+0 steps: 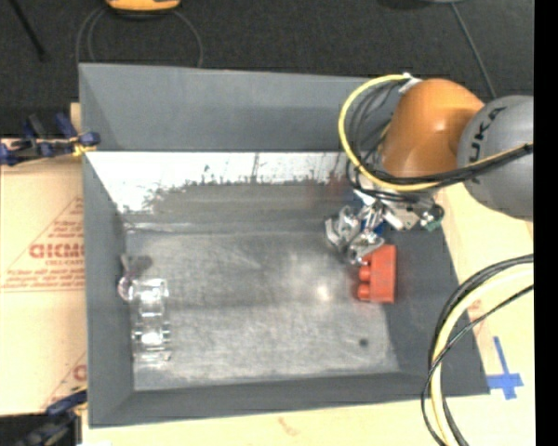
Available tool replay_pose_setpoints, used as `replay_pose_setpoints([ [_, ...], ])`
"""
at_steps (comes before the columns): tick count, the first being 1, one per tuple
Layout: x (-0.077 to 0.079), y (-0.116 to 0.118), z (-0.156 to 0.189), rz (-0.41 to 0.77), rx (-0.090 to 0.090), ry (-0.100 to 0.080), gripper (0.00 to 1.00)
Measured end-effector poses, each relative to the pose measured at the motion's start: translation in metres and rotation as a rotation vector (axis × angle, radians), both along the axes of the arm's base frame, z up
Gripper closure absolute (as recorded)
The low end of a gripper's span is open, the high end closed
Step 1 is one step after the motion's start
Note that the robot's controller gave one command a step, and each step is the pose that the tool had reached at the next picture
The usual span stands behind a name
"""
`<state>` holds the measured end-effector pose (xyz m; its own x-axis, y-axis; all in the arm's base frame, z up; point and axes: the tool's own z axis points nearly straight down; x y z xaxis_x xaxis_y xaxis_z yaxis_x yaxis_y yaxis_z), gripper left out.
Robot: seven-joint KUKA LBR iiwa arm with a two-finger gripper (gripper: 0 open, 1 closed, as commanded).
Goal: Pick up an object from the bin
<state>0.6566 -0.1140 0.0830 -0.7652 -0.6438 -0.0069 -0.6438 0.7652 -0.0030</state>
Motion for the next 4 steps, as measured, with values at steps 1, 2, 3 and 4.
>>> replay_pose_setpoints([
  [1,-0.002,-0.001,-0.002,0.002,-0.001,0.004,0.00],
  [2,-0.034,-0.016,0.000,0.280,0.004,-0.012,0.00],
  [3,-0.125,-0.036,0.048,0.437,0.008,-0.004,0.00],
  [4,-0.034,-0.018,0.009,0.883,0.023,-0.021,0.00],
])
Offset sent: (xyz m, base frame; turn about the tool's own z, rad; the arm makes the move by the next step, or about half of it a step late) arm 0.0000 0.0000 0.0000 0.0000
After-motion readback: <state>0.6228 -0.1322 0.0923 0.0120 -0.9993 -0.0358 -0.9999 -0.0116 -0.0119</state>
